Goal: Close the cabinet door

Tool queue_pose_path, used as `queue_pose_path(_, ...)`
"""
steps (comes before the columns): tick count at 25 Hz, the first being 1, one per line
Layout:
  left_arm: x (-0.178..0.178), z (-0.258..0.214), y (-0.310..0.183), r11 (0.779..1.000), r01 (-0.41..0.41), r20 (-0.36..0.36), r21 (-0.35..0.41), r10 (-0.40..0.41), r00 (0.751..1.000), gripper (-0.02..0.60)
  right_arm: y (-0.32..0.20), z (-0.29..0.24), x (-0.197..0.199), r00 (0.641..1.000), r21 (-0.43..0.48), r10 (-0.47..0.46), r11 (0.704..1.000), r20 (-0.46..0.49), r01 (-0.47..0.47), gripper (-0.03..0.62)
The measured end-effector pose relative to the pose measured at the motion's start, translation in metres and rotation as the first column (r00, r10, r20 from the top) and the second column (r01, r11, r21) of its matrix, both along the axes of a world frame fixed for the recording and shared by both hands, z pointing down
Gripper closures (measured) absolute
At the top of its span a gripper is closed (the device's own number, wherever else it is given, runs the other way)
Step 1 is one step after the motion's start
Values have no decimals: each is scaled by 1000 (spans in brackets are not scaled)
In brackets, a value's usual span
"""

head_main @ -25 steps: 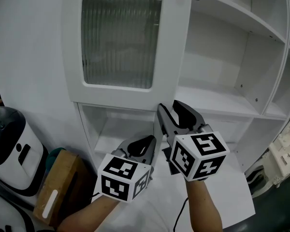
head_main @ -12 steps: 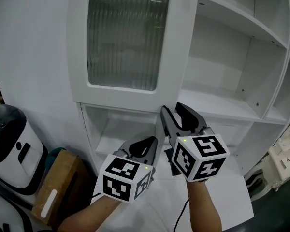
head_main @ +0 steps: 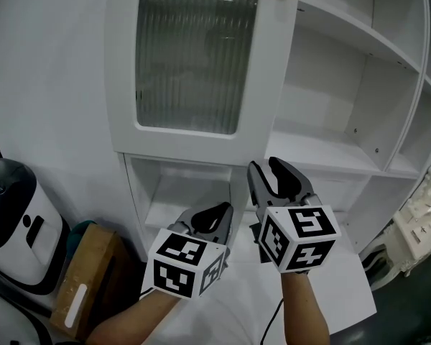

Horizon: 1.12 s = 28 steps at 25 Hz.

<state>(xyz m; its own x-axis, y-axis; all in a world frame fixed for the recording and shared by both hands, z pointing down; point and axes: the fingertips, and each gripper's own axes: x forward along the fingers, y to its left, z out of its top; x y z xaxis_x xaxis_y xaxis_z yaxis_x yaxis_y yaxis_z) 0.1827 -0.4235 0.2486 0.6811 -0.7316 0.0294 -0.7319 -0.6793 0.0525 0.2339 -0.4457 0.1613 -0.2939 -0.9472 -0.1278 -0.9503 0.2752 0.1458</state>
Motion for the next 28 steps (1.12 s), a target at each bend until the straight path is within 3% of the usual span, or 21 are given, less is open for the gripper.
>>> queue_pose_path(11,-29,-3,17,999,-31,-4,-7,31,999,569,27,24,-21,998,-48,64,997,3,-64,475)
queue_pose_path(28,-80,8,58,999,-24,5,-21,24,1000,569,83,75,-88,999,-133,52,990,-2,-51,536)
